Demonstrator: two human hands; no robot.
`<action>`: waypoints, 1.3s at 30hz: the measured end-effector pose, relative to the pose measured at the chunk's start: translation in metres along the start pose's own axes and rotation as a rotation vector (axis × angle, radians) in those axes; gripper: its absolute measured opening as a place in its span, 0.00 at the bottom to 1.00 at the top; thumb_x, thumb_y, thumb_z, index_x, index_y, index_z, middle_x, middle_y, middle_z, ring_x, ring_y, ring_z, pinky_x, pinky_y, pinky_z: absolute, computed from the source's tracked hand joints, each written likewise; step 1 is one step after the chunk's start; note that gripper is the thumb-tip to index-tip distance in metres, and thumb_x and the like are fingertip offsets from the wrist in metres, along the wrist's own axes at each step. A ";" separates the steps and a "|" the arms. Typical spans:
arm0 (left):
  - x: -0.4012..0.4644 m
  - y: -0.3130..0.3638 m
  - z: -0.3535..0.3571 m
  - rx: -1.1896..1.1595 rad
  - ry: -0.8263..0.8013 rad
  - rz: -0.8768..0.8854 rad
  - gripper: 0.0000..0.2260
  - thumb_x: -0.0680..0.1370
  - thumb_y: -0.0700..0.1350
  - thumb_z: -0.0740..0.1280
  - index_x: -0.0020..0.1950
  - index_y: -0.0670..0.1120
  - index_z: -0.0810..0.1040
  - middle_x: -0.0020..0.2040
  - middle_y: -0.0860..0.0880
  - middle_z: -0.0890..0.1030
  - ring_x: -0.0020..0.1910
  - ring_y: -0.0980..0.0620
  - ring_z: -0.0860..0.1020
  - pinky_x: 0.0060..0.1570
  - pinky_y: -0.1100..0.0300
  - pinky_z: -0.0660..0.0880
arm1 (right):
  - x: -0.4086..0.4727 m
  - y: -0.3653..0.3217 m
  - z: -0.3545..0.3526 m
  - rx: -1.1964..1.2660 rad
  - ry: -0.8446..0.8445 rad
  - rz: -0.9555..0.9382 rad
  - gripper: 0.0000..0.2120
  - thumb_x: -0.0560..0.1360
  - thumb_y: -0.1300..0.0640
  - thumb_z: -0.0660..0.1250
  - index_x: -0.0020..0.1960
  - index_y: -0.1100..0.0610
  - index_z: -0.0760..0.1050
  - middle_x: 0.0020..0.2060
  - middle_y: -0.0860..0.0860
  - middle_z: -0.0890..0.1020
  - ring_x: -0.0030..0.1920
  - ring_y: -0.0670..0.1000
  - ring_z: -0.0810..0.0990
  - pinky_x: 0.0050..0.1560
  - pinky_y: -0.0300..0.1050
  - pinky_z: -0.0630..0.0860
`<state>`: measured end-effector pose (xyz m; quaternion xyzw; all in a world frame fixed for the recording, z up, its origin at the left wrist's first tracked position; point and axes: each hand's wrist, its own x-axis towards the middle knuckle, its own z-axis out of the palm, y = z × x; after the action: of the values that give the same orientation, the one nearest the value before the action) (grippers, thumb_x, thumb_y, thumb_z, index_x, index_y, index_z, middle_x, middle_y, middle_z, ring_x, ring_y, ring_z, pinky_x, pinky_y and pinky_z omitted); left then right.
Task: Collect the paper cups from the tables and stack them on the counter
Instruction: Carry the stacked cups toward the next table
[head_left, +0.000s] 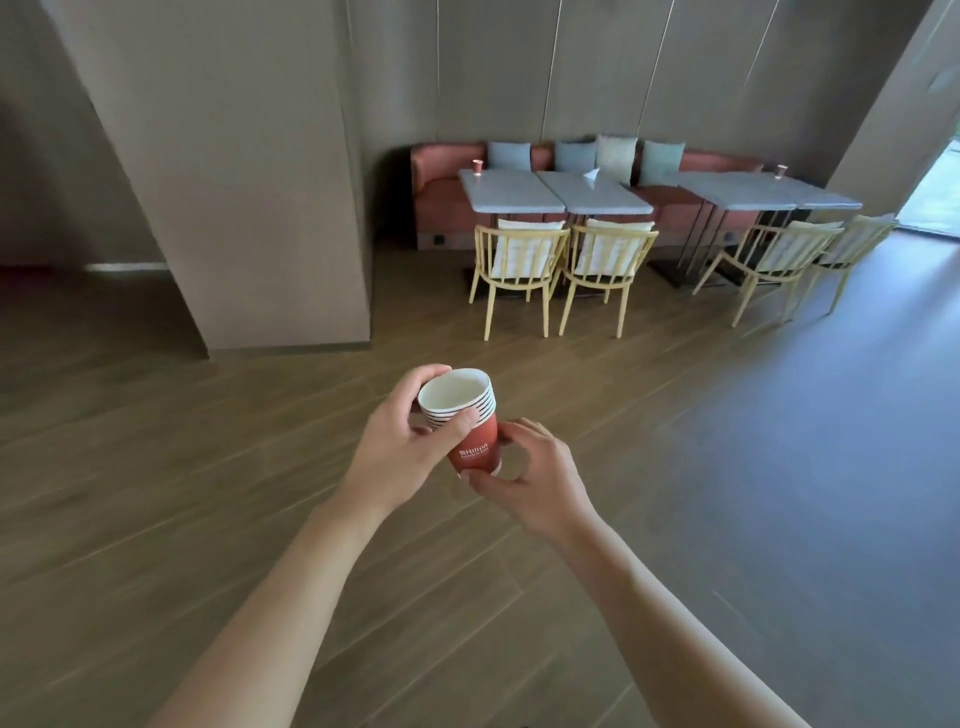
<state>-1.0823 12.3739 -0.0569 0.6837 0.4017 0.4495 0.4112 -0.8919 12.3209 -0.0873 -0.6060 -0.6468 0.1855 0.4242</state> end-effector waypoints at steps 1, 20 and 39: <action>0.017 0.000 0.009 0.016 -0.003 0.003 0.21 0.76 0.57 0.76 0.67 0.61 0.78 0.62 0.63 0.82 0.63 0.59 0.80 0.55 0.60 0.80 | 0.015 0.010 -0.008 0.002 0.003 -0.001 0.18 0.67 0.49 0.83 0.54 0.51 0.84 0.46 0.44 0.81 0.54 0.46 0.79 0.56 0.45 0.76; 0.233 -0.013 0.162 0.591 -0.137 0.087 0.27 0.73 0.72 0.67 0.68 0.63 0.73 0.58 0.62 0.78 0.61 0.59 0.75 0.57 0.58 0.74 | 0.174 0.188 -0.108 0.012 0.066 0.074 0.23 0.65 0.46 0.84 0.56 0.53 0.84 0.45 0.44 0.82 0.50 0.49 0.77 0.55 0.45 0.75; 0.506 -0.125 0.179 0.488 -0.246 0.216 0.27 0.76 0.67 0.66 0.67 0.52 0.79 0.56 0.59 0.79 0.59 0.55 0.75 0.59 0.53 0.76 | 0.407 0.280 -0.080 -0.180 0.110 0.220 0.26 0.62 0.38 0.75 0.55 0.52 0.84 0.44 0.38 0.78 0.50 0.46 0.76 0.57 0.51 0.76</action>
<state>-0.7975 12.8455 -0.0746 0.8506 0.3699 0.2947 0.2298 -0.6161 12.7375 -0.1212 -0.7180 -0.5663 0.1388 0.3802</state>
